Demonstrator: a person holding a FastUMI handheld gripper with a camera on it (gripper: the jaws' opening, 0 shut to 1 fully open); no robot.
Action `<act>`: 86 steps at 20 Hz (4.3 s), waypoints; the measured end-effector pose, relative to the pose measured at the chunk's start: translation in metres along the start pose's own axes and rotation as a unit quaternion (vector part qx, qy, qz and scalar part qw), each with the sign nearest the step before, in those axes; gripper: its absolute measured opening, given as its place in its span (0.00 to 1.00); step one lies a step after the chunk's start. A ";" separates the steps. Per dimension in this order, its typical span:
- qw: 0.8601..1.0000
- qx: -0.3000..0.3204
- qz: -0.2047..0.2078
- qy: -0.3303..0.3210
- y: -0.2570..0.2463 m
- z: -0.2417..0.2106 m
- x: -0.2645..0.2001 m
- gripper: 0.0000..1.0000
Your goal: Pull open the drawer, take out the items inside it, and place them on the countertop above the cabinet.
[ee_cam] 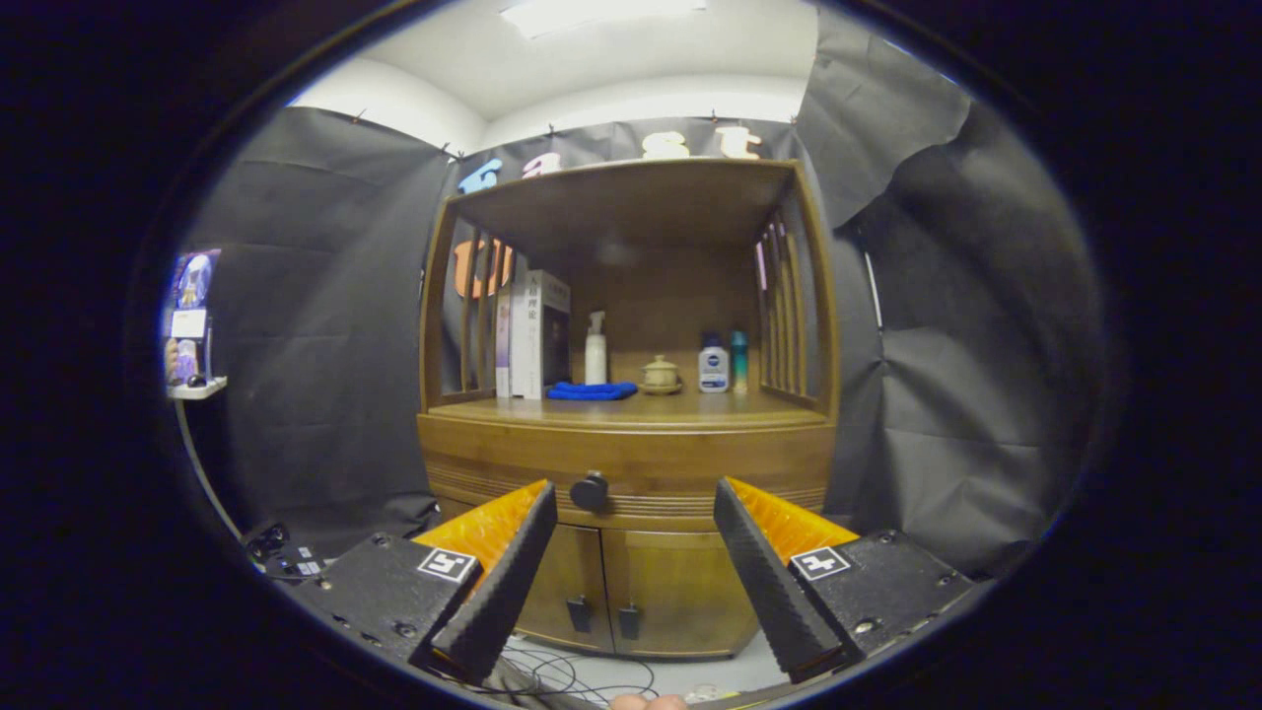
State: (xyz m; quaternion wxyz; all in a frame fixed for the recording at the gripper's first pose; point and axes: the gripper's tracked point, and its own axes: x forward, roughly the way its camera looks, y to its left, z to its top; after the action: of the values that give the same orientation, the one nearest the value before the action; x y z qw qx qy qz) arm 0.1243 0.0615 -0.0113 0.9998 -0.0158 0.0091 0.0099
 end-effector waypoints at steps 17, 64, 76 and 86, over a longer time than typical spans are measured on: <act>0.996 -0.041 -0.031 0.067 0.037 -0.066 0.149 0.98; 0.991 0.013 -0.038 0.125 0.063 -0.095 0.024 0.34; 0.992 0.009 -0.025 0.125 0.068 -0.101 -0.001 0.42; 0.998 -0.050 -0.023 0.000 0.057 0.035 0.005 0.83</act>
State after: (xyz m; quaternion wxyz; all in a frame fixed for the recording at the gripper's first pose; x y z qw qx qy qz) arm 0.1290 0.1197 0.0219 0.9977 -0.0664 0.0079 -0.0129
